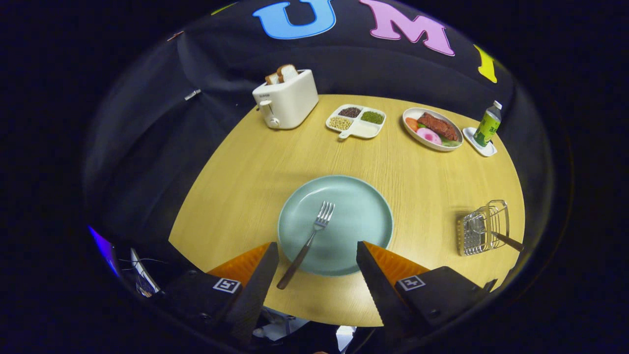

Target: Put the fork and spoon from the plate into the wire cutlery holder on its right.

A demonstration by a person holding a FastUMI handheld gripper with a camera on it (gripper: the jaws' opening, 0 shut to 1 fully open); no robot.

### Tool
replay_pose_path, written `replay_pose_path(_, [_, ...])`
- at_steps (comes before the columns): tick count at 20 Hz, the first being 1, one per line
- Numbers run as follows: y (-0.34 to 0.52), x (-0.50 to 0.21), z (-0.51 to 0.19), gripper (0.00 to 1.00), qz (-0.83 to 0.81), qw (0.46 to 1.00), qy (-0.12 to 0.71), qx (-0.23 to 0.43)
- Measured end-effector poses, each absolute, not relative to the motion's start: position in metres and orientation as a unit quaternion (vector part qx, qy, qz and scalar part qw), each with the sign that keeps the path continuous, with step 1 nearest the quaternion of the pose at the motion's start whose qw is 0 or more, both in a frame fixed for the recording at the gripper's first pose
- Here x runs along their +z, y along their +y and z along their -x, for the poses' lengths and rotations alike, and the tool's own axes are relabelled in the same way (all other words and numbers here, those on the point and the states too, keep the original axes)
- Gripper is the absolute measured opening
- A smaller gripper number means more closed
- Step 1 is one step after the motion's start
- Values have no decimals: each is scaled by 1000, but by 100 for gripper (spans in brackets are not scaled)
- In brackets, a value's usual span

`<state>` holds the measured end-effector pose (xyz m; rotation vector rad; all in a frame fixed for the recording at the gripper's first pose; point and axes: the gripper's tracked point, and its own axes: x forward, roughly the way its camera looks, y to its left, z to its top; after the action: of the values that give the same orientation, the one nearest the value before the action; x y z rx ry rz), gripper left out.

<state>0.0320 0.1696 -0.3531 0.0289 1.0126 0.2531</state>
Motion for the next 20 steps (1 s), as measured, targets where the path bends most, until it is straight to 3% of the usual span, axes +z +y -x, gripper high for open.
replay_pose_path(17, [163, -450, -41, 99, 54, 801, 593, 64])
replay_pose_path(19, [159, -455, -40, 95, 58, 793, 604, 61])
replay_pose_path(20, [161, -459, -40, 85, 60, 789, 608, 60])
